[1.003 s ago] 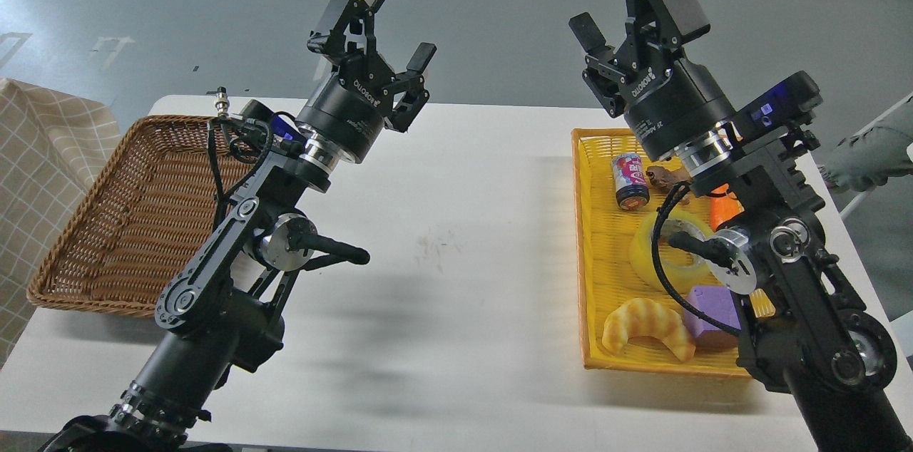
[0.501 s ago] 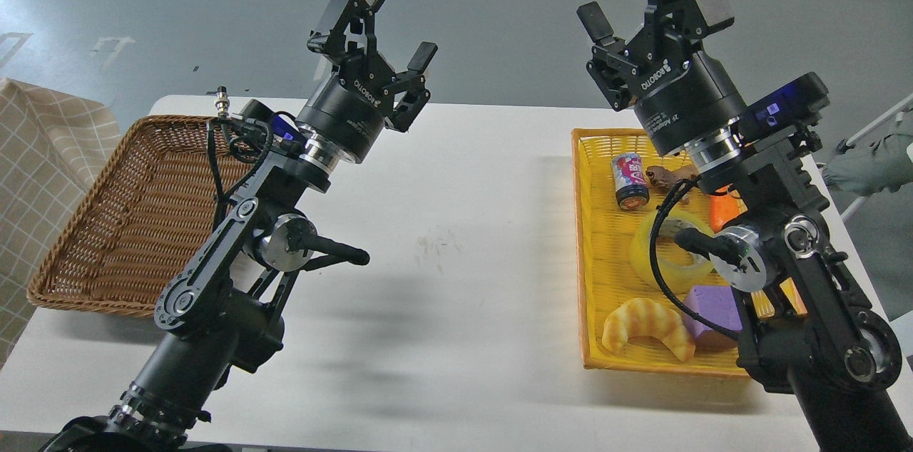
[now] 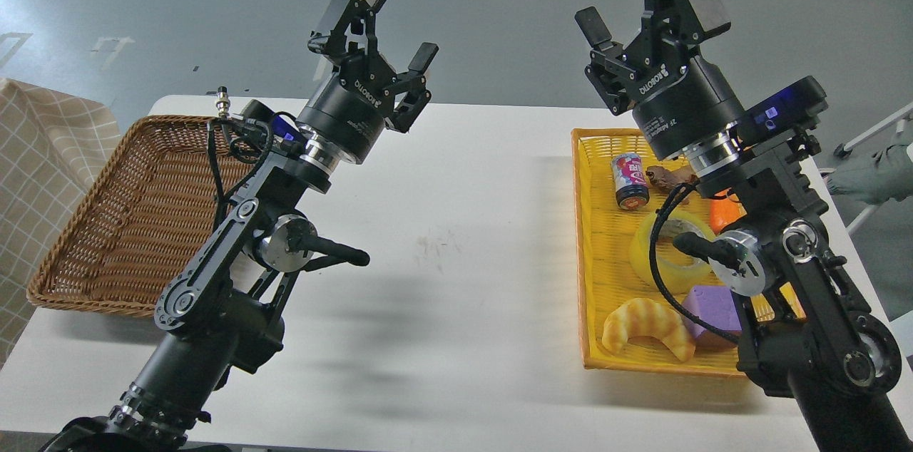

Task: Place and transfer tape with both arms
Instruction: 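Move the right gripper down toward the yellow tape roll in the tray, then hook the right gripper into the yellow tape roll's hole and close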

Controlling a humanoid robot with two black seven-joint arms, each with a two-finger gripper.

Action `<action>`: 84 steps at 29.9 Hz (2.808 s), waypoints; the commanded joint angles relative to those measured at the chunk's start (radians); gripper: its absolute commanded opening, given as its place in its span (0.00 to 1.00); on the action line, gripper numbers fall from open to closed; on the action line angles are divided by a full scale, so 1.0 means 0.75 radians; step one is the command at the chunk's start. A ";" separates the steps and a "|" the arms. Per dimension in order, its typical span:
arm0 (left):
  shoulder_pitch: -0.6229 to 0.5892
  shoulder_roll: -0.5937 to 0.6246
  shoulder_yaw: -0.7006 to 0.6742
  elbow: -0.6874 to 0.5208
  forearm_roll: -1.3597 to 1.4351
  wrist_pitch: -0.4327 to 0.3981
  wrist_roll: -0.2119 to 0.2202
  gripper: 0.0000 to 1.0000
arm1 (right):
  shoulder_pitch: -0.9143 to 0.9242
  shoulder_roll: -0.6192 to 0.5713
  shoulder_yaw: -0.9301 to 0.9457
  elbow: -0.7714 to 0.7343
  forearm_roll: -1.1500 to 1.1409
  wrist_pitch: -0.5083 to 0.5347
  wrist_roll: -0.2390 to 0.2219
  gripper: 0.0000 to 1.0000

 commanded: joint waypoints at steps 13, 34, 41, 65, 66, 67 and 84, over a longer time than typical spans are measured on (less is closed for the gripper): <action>0.002 0.000 -0.001 -0.013 0.002 0.001 0.004 0.98 | -0.006 -0.270 -0.003 0.002 -0.537 -0.018 -0.016 1.00; 0.047 0.000 -0.001 -0.042 0.004 0.003 0.004 0.98 | -0.276 -0.906 -0.070 -0.025 -1.124 -0.014 0.123 1.00; 0.049 0.000 -0.001 -0.044 0.004 0.003 0.004 0.98 | -0.289 -0.898 0.017 -0.041 -1.065 -0.022 0.123 1.00; 0.059 0.000 -0.001 -0.054 0.008 0.003 0.004 0.98 | -0.317 -0.761 -0.177 -0.200 -1.391 -0.012 -0.112 0.99; 0.061 0.000 -0.001 -0.054 0.008 0.003 0.004 0.98 | -0.317 -0.749 -0.181 -0.202 -1.391 -0.012 -0.121 0.99; 0.063 0.000 -0.001 -0.054 0.008 0.003 0.004 0.98 | -0.317 -0.738 -0.185 -0.206 -1.391 -0.012 -0.125 0.99; 0.076 0.000 -0.004 -0.064 0.008 0.003 0.002 0.98 | -0.254 -0.579 -0.267 -0.391 -1.391 -0.004 -0.221 0.99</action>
